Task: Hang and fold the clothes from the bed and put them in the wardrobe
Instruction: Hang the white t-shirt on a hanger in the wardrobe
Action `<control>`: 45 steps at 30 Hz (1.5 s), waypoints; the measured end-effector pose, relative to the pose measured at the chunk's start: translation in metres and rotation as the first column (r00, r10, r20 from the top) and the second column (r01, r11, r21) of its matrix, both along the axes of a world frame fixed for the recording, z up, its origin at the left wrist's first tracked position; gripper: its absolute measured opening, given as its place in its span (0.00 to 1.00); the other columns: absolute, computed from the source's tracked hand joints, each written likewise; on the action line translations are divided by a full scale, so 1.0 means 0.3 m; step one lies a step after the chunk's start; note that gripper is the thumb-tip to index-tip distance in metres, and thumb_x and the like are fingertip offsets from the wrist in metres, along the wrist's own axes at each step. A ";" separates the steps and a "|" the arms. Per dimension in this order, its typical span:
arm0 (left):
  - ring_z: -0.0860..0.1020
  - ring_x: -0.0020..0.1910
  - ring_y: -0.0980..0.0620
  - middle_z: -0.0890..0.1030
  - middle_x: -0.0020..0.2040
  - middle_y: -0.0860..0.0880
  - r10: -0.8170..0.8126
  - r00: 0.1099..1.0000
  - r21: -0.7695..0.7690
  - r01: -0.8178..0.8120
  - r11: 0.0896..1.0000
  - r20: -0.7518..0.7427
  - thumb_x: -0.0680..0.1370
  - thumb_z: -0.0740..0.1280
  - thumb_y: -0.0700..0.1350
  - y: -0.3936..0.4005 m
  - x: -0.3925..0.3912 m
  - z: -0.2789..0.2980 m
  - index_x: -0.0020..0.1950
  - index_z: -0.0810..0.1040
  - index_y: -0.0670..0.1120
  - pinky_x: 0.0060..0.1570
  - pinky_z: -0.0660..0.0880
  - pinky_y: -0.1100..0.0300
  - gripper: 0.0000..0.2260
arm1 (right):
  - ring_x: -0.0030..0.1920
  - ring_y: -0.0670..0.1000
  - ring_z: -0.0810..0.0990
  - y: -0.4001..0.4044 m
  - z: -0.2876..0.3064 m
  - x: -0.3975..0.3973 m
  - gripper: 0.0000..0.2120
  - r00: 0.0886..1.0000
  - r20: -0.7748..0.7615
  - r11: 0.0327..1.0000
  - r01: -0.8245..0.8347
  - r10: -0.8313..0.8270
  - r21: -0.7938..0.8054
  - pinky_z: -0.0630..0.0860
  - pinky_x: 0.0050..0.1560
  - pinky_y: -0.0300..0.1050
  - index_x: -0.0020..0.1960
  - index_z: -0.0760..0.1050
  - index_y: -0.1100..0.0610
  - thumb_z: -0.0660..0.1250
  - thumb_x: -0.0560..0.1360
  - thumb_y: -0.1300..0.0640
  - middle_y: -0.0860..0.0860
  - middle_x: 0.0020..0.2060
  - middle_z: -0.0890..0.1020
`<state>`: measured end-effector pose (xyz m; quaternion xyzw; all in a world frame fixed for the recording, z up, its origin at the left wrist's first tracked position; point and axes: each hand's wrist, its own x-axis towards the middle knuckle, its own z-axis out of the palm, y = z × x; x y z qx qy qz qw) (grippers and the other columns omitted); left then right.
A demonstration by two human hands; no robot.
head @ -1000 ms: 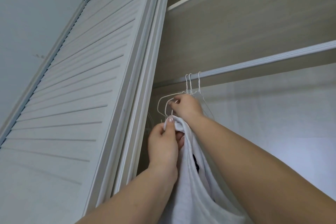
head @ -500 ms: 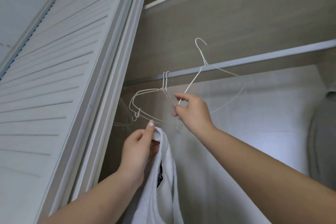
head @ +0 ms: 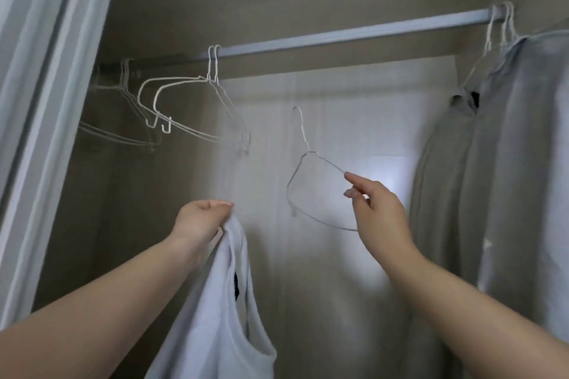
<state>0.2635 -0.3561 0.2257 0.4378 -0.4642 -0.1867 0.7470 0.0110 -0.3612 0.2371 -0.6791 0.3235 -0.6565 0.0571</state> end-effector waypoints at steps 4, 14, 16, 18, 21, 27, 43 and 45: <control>0.68 0.28 0.55 0.73 0.30 0.49 0.098 0.979 0.015 -0.102 0.995 0.178 0.77 0.66 0.37 -0.041 -0.037 -0.044 0.39 0.79 0.46 0.24 0.64 0.69 0.09 | 0.28 0.38 0.72 0.019 -0.070 -0.083 0.20 1.000 -0.010 0.999 -0.016 0.016 0.044 0.65 0.27 0.28 0.63 0.75 0.48 0.53 0.80 0.65 0.41 0.48 0.79; 0.79 0.42 0.47 0.82 0.52 0.42 0.189 0.832 0.139 -0.302 0.943 0.521 0.77 0.65 0.37 -0.063 -0.029 -0.161 0.53 0.82 0.45 0.43 0.72 0.62 0.08 | 0.22 0.44 0.67 0.094 -0.113 -0.147 0.13 0.990 -0.047 0.990 -0.131 0.134 0.055 0.65 0.27 0.33 0.56 0.77 0.42 0.61 0.79 0.59 0.35 0.43 0.83; 0.79 0.55 0.46 0.79 0.60 0.45 0.217 0.768 0.151 -0.377 0.914 0.603 0.79 0.63 0.39 -0.049 0.000 -0.175 0.60 0.80 0.43 0.49 0.72 0.63 0.11 | 0.22 0.44 0.66 0.120 -0.131 -0.136 0.13 0.982 -0.048 0.983 -0.178 0.181 0.051 0.64 0.26 0.32 0.53 0.77 0.41 0.61 0.79 0.58 0.34 0.42 0.83; 0.77 0.60 0.47 0.77 0.64 0.46 0.218 0.657 0.162 -0.467 0.869 0.722 0.79 0.61 0.39 -0.041 0.035 -0.178 0.63 0.78 0.44 0.53 0.72 0.63 0.14 | 0.24 0.41 0.70 0.143 -0.145 -0.131 0.13 0.972 -0.046 0.972 -0.229 0.231 0.054 0.65 0.29 0.32 0.52 0.77 0.40 0.62 0.79 0.58 0.35 0.43 0.83; 0.72 0.67 0.46 0.74 0.68 0.43 0.190 0.516 0.182 -0.586 0.790 0.835 0.79 0.59 0.37 -0.024 0.085 -0.183 0.67 0.75 0.44 0.64 0.67 0.60 0.17 | 0.31 0.35 0.73 0.171 -0.156 -0.120 0.13 0.956 -0.039 0.955 -0.288 0.292 0.073 0.65 0.34 0.32 0.49 0.77 0.39 0.62 0.79 0.58 0.32 0.42 0.82; 0.72 0.67 0.45 0.74 0.68 0.43 0.181 0.393 0.185 -0.728 0.660 0.901 0.81 0.57 0.40 -0.006 0.196 -0.203 0.68 0.74 0.45 0.66 0.68 0.56 0.16 | 0.29 0.53 0.62 0.209 -0.159 -0.099 0.12 0.907 0.048 0.897 -0.421 0.418 0.134 0.64 0.23 0.37 0.49 0.79 0.41 0.62 0.79 0.57 0.35 0.42 0.84; 0.80 0.46 0.42 0.82 0.52 0.41 0.237 0.597 0.264 -0.629 0.731 0.766 0.79 0.63 0.40 0.012 0.292 -0.247 0.56 0.81 0.42 0.41 0.71 0.61 0.10 | 0.26 0.39 0.71 0.201 -0.198 -0.032 0.12 0.889 0.059 0.866 -0.455 0.453 0.206 0.65 0.28 0.29 0.47 0.80 0.43 0.63 0.78 0.58 0.39 0.42 0.85; 0.80 0.49 0.42 0.82 0.53 0.44 0.214 0.615 0.261 -0.589 0.765 0.759 0.78 0.63 0.39 0.007 0.274 -0.251 0.58 0.81 0.43 0.41 0.70 0.62 0.11 | 0.25 0.43 0.65 0.190 -0.199 -0.021 0.12 0.885 0.103 0.858 -0.465 0.453 0.220 0.62 0.23 0.29 0.47 0.80 0.44 0.63 0.78 0.59 0.40 0.42 0.85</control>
